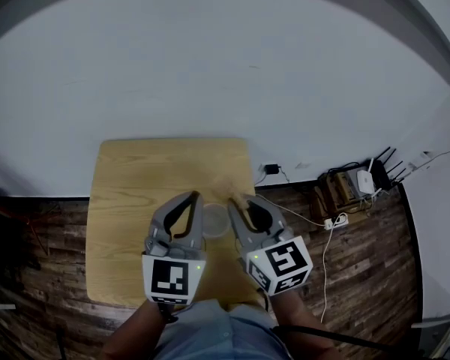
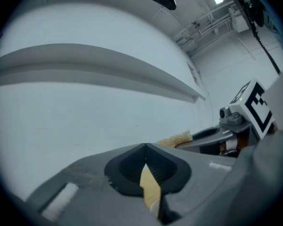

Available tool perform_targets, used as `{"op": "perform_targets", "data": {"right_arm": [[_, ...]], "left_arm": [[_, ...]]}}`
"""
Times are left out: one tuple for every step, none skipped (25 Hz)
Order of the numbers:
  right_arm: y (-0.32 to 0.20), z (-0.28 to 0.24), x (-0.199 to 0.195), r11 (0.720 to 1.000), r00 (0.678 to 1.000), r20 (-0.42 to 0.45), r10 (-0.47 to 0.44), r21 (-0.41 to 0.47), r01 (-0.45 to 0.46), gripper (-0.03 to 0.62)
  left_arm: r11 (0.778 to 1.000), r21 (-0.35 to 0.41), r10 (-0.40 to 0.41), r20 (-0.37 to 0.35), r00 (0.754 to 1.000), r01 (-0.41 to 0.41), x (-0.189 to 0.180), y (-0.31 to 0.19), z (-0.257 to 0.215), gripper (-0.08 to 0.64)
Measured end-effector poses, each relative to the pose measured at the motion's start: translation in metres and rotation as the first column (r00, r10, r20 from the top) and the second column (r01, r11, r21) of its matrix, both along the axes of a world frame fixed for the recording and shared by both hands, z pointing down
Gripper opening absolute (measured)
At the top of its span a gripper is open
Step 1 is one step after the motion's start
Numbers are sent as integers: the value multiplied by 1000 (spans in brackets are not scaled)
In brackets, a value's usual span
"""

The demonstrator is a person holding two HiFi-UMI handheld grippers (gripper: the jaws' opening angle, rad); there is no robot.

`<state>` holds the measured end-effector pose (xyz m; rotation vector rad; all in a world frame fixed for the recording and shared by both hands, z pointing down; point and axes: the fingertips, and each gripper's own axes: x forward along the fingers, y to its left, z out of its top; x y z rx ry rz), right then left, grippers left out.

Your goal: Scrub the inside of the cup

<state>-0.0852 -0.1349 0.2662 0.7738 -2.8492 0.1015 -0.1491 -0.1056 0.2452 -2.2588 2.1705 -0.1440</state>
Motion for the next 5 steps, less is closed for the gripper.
{"op": "perform_targets", "data": {"right_arm": [[0,0,1,1000,1000,-1,0,0,0,58],[0,-1,1,1000,1000,0,0,1,0,58],[0,-1,2,1000,1000,1,-1,3,1,58],[0,-3,3,1000,1000,2,-2,6,2,58],[0,-4,4,1000,1000,4,-2,9,2,58]], "left_arm": [[1000,1,5,12,1000,-5,1,0,0,20],[1000,2,10,26,1000,-10,1,0,0,20],[1000,1,11,30,999,-11,2,-1,1,20],[1000,-2,11,27,1000,-11,3,-1,1,20],[1000,-5,10,21,1000,-9,4,-1,1,20]]}}
